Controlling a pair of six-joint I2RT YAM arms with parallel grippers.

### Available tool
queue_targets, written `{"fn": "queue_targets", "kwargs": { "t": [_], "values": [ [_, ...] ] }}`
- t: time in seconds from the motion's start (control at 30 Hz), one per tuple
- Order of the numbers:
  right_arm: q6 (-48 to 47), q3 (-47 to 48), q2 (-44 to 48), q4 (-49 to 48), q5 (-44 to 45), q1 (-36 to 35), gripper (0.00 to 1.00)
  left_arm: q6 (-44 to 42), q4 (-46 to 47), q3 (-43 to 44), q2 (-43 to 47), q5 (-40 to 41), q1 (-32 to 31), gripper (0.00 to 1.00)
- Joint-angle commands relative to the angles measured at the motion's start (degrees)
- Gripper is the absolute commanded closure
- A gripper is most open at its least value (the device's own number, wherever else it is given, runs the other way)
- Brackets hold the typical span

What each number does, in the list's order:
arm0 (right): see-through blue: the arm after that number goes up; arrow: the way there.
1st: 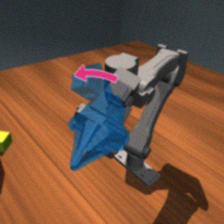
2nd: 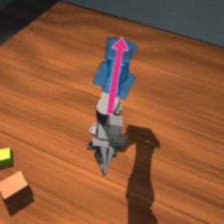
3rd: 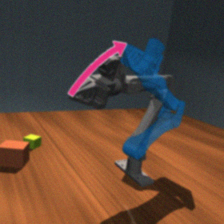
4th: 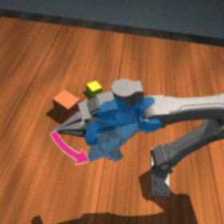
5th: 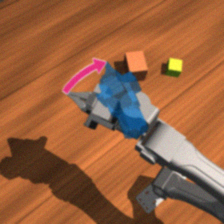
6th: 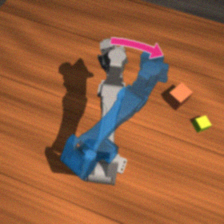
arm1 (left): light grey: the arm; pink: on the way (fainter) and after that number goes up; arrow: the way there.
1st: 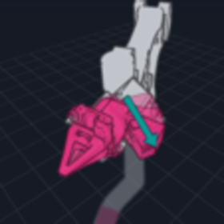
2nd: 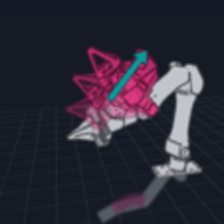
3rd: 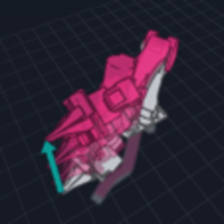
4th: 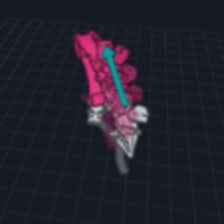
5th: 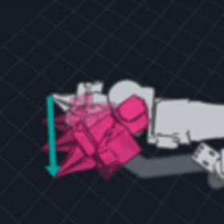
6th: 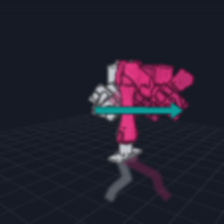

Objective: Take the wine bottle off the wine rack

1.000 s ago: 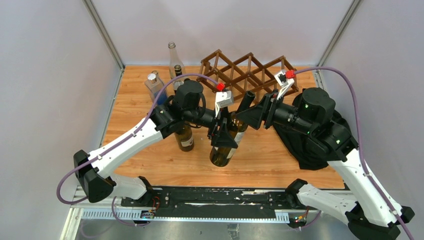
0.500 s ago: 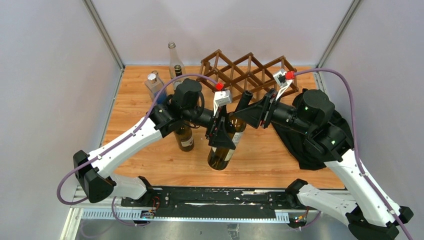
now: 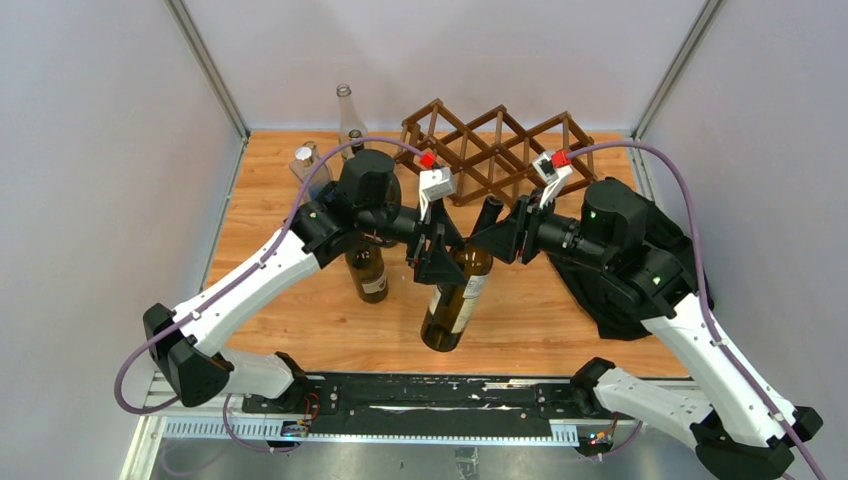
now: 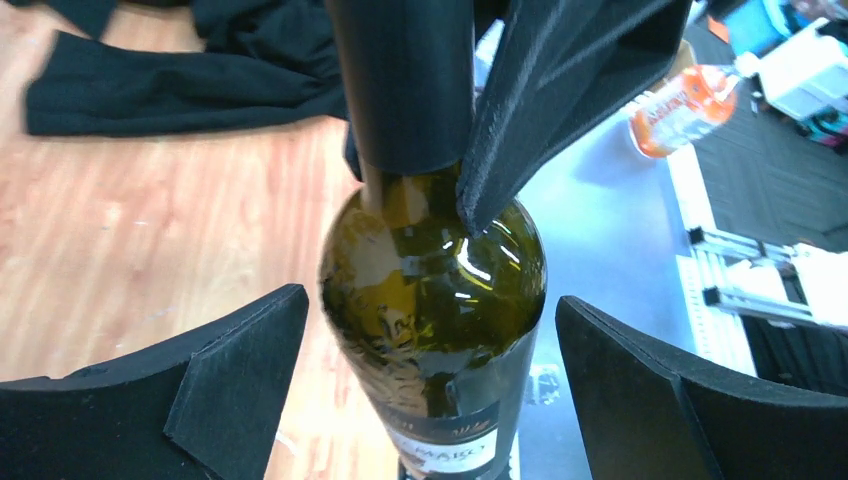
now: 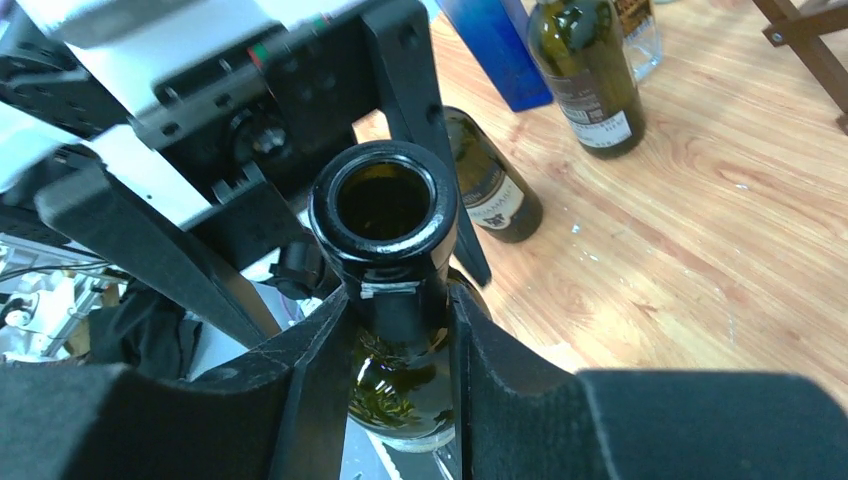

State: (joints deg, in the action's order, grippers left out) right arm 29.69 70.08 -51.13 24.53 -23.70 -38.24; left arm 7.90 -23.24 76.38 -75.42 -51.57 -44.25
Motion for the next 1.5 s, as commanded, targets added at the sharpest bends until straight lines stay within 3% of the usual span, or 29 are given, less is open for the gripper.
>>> {"fn": "queue_targets", "kwargs": {
  "t": [0.0,0.13,0.2,0.3,0.4,0.5,0.63,0.73,0.97,1.23,1.3,1.47],
  "values": [
    [-1.0,0.9,0.4,-1.2,2.6,-0.5,1.00,-4.5,-4.5,4.4,1.1,4.5,2.8,0.00],
    [-6.3,-0.9,0.2,-0.8,7.7,-0.6,1.00,-11.1,-24.6,20.1,-3.8,8.5,9.6,0.00],
    [-9.0,-2.5,0.1,-2.2,10.7,-0.7,1.00,-14.2,-33.9,29.1,-7.0,6.6,15.6,0.00],
    [-12.6,-3.9,-1.9,-4.5,14.4,-1.2,1.00,-11.6,-36.3,36.3,-7.8,3.2,27.6,0.00],
    [-15.0,-4.6,-4.7,-7.4,17.9,-1.6,1.00,-12.0,-36.3,37.8,-5.9,2.2,39.3,0.00],
    [-16.6,-5.4,-7.4,-11.5,20.6,-2.3,1.00,-16.5,-37.1,33.3,-2.6,5.7,48.3,0.00],
    [-19.2,-6.7,-10.6,-17.4,26.4,-4.2,1.00,-27.8,-41.1,25.9,1.3,17.8,50.3,0.00],
    [-21.4,-7.9,-13.2,-22.0,30.4,-5.9,1.00,-31.4,-41.0,18.8,3.8,24.3,52.0,0.00],
    [-25.1,-7.6,-19.3,-28.5,33.8,-9.0,1.00,-31.5,-36.9,9.7,4.8,23.2,63.4,0.00],
    [-31.2,-9.0,-22.6,-31.6,37.2,-14.9,1.00,-29.4,-17.7,-12.0,12.7,23.2,64.5,0.00],
    [-30.9,-9.1,-22.9,-31.3,37.7,-15.4,0.95,-27.3,-12.1,-17.5,14.6,21.2,64.5,0.00],
    [-26.9,-10.2,-21.5,-30.6,38.9,-15.7,0.65,-21.2,1.0,-28.2,16.8,17.2,64.3,0.00]
  ]
}}
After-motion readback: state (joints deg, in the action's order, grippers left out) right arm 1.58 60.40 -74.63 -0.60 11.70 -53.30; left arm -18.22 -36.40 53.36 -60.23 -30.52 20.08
